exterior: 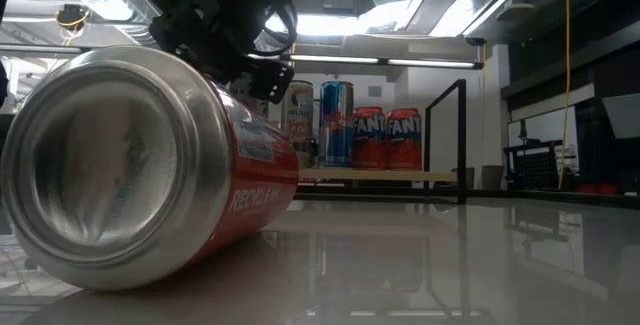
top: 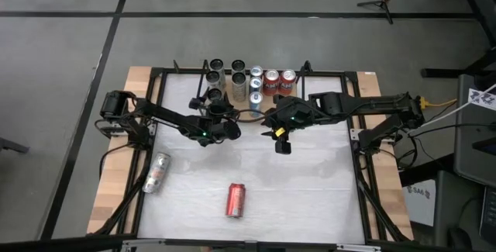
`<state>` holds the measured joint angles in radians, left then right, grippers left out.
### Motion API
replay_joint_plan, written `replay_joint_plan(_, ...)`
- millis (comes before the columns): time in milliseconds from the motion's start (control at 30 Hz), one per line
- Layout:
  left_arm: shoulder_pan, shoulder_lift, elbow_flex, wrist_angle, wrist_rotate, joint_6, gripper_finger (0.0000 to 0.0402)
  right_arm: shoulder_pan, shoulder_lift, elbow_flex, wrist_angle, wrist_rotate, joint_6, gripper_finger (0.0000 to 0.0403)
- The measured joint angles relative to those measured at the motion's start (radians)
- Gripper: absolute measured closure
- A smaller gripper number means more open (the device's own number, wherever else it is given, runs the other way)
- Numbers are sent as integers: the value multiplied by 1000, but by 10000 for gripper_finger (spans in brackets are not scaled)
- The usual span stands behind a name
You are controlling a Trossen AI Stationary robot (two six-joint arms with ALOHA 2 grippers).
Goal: Place canned beverage on shelf
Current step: Put the white pink soda can on the shelf aligned with the other white pink soda cans
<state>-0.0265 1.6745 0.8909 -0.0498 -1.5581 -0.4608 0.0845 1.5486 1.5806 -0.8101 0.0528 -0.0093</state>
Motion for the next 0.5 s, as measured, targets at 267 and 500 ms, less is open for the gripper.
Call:
replay_joint_plan(267,0,0,0,41,0,0,82,0,0,0,0,0,0,256)
replay_joint_plan(500,0,0,0,73,0,1,82,0,0,0,0,0,0,256)
